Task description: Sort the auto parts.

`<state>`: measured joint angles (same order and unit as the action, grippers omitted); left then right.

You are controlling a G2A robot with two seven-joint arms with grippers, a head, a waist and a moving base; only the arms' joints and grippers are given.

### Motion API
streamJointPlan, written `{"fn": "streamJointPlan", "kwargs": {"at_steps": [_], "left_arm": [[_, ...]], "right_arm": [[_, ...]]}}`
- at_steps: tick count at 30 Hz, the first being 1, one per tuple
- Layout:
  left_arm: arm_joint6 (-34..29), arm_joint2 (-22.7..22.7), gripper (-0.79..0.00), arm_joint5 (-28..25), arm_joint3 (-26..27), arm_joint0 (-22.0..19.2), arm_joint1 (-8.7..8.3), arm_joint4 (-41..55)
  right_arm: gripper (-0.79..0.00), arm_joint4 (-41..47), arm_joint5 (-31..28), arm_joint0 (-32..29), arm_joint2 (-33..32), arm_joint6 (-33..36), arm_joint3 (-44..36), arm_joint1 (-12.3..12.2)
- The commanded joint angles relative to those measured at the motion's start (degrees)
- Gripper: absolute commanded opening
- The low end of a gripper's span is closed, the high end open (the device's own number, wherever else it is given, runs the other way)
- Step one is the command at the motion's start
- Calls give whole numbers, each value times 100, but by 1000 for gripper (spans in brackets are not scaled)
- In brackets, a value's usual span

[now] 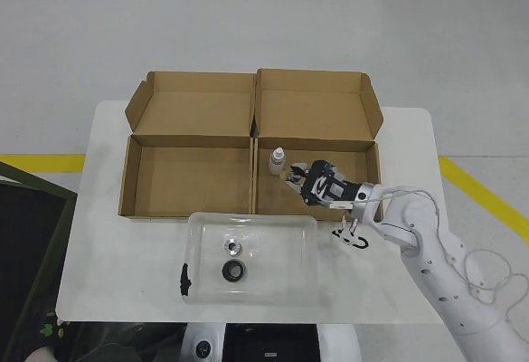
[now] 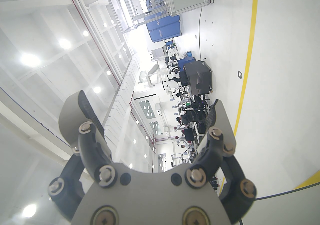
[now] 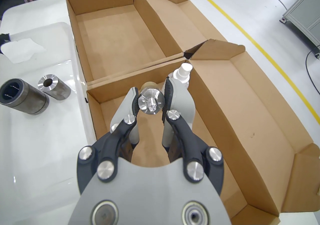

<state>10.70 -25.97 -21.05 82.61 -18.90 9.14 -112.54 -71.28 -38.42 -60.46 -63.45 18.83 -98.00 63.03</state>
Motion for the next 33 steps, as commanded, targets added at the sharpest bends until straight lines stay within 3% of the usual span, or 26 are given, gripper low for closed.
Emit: {"fn": "streamJointPlan", "kwargs": {"at_steps": [1,12,27,33], "left_arm": [[0,0,0,0,0,0,0,0],[0,0,0,0,0,0,0,0],[0,0,0,0,0,0,0,0],[0,0,0,0,0,0,0,0]], "right_arm": [[-785,20,-30,80,49,169,79,9],[-785,69,146,601,420,1000,668,110],[-785,37,384,1148,912,1470,1278,281],[-751,-40,518,1255,1065,1599,1431,340]]}}
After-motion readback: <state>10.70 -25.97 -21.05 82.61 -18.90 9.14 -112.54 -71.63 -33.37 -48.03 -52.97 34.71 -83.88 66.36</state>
